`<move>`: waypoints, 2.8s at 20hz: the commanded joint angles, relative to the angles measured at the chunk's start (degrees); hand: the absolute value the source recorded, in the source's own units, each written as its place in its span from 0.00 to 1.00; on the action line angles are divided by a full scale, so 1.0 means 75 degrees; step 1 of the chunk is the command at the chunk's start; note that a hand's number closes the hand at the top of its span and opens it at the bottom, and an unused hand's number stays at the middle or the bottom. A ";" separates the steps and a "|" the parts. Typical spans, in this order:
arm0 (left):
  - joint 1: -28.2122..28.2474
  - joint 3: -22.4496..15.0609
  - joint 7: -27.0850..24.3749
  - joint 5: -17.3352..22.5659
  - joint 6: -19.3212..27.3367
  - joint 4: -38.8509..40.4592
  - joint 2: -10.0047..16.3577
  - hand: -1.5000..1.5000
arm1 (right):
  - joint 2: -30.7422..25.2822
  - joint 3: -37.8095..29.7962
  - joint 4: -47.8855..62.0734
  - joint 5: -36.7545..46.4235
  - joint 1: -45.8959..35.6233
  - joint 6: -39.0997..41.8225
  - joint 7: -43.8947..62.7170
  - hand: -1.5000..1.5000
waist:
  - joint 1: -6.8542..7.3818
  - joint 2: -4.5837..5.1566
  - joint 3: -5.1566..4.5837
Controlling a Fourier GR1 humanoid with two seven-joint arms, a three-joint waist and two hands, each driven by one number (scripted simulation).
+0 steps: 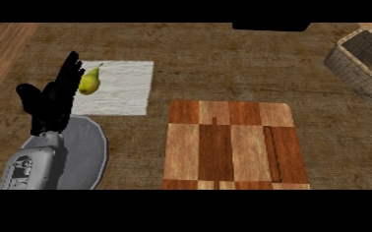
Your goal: Pick the cupcake from the cutting board and place it in the basket
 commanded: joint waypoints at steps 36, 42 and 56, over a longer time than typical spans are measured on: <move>0.0080 0.0230 -0.0300 0.0108 -0.0183 0.0231 0.0149 0.50 | -0.0057 -0.1358 -0.0427 -0.1223 0.0515 -0.0410 0.0607 0.00 | -0.0091 -0.0041 0.0001; -0.0026 0.0254 -0.0116 0.0166 -0.0201 0.0215 0.0160 0.50 | -0.0412 -0.2206 -0.0717 -0.1999 0.0429 -0.1187 0.0438 0.00 | -0.0118 -0.0034 0.0007; 0.0441 0.0533 -0.0021 0.0286 -0.0251 -0.0008 0.0354 0.50 | -0.0955 -0.3916 -0.2066 -0.4111 0.1846 -0.1190 0.0100 0.00 | -0.0509 -0.0225 -0.0016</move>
